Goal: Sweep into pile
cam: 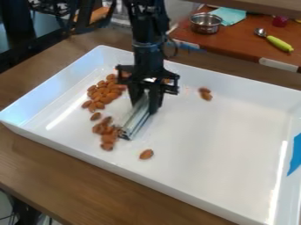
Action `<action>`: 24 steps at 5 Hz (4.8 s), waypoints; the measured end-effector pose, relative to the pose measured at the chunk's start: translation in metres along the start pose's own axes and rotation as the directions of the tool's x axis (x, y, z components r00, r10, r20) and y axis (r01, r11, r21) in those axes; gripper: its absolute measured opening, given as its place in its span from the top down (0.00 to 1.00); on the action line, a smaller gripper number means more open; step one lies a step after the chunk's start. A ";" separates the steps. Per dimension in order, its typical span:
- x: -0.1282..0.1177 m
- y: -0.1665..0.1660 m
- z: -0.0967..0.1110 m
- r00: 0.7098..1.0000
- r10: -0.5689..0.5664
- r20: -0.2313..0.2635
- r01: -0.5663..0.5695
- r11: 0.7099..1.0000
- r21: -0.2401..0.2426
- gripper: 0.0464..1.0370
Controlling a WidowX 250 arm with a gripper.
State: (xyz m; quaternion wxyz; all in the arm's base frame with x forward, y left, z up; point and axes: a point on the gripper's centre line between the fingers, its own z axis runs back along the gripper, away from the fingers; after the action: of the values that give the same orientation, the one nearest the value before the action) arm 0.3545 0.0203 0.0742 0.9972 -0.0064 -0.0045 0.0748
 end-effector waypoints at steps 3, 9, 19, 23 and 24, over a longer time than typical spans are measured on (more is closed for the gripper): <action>0.007 0.025 0.002 0.996 0.044 0.072 -0.055 0.986 0.157 0.66; 0.000 0.000 0.059 0.969 0.246 0.012 -0.245 0.968 -0.056 0.66; -0.029 -0.037 0.002 0.989 -0.038 0.142 0.056 0.991 -0.125 0.66; -0.012 0.081 0.006 0.980 0.017 0.199 -0.060 0.976 0.210 0.66; -0.008 0.095 0.009 0.971 0.026 0.236 -0.090 0.960 0.266 0.66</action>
State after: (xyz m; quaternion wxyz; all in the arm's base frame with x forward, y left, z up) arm 0.3319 0.1132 0.0815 0.9784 0.1405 -0.1096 0.1044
